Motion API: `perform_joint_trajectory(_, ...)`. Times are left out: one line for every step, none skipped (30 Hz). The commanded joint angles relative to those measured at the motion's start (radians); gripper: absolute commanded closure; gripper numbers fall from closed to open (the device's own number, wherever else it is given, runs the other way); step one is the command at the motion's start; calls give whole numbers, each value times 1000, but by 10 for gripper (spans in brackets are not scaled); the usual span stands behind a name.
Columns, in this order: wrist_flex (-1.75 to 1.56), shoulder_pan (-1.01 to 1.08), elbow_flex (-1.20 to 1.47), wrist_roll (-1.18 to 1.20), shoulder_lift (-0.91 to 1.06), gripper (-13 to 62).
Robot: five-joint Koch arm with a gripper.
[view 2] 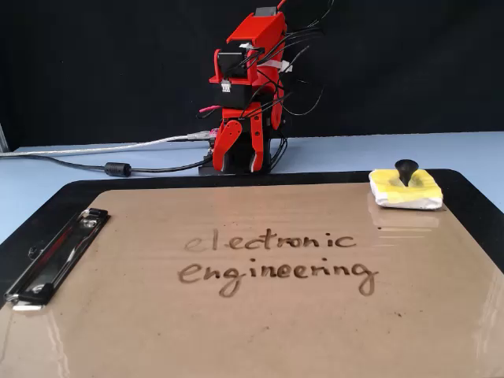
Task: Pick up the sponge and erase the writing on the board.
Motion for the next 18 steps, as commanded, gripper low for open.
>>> perform_joint_trajectory(161, 8, 14, 0, 54, 149)
perform_joint_trajectory(163, 8, 14, 0, 54, 149)
perform_joint_trajectory(161, 8, 14, 0, 54, 149)
perform_joint_trajectory(161, 8, 14, 0, 54, 149)
perform_joint_trajectory(161, 8, 14, 0, 54, 149)
perform_joint_trajectory(161, 8, 14, 0, 54, 149)
perform_joint_trajectory(161, 8, 14, 0, 54, 149)
perform_joint_trajectory(161, 8, 14, 0, 54, 149)
perform_joint_trajectory(161, 8, 12, 0, 54, 149)
perform_joint_trajectory(163, 8, 14, 0, 54, 149)
perform_joint_trajectory(161, 8, 14, 0, 54, 149)
perform_joint_trajectory(163, 9, 14, 0, 54, 149)
perform_joint_trajectory(163, 12, 15, 0, 54, 149)
perform_joint_trajectory(163, 17, 15, 0, 54, 150)
perform_joint_trajectory(161, 12, 15, 0, 55, 151)
perform_joint_trajectory(158, 14, 12, 0, 55, 152)
perform_joint_trajectory(155, 11, 6, 0, 57, 153)
perform_joint_trajectory(155, 3, -20, 0, 57, 155)
